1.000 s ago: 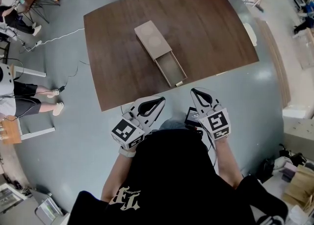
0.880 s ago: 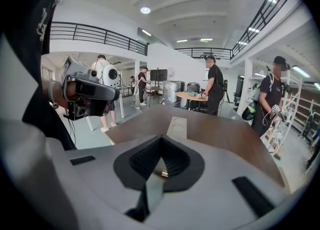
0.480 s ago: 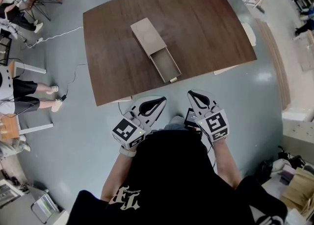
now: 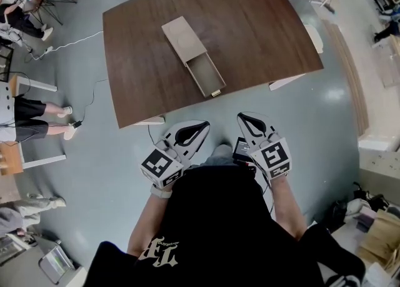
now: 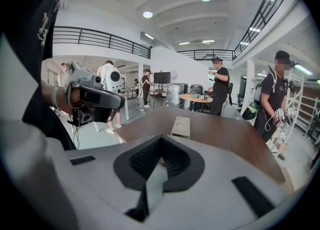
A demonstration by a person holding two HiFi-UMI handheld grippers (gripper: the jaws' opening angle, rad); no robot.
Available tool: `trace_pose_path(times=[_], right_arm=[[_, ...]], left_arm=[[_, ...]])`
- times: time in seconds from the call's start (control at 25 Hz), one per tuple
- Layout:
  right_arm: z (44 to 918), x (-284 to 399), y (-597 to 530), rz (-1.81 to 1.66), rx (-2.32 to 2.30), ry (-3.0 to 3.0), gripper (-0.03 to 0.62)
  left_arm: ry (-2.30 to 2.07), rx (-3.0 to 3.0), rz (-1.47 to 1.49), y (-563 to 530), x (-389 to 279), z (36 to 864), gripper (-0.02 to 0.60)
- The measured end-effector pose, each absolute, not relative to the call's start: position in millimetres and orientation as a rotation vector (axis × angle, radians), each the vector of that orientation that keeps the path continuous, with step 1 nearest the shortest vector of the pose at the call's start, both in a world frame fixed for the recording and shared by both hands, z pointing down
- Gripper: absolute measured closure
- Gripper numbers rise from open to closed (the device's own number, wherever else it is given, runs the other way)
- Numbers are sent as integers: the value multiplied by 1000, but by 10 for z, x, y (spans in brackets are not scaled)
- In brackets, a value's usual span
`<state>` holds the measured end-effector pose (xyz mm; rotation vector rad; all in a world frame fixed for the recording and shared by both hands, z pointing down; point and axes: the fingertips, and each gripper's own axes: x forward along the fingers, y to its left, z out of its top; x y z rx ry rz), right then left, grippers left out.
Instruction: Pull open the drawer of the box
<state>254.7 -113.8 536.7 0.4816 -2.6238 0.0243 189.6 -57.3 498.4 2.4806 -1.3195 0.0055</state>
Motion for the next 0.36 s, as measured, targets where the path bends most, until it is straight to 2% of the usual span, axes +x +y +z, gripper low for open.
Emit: trace_pose_path(times=[0.36], right_arm=[[5344, 2659, -987, 31, 478, -2636, 606]], left_arm=[[-1323, 2471, 8, -376, 2027, 4991, 577]])
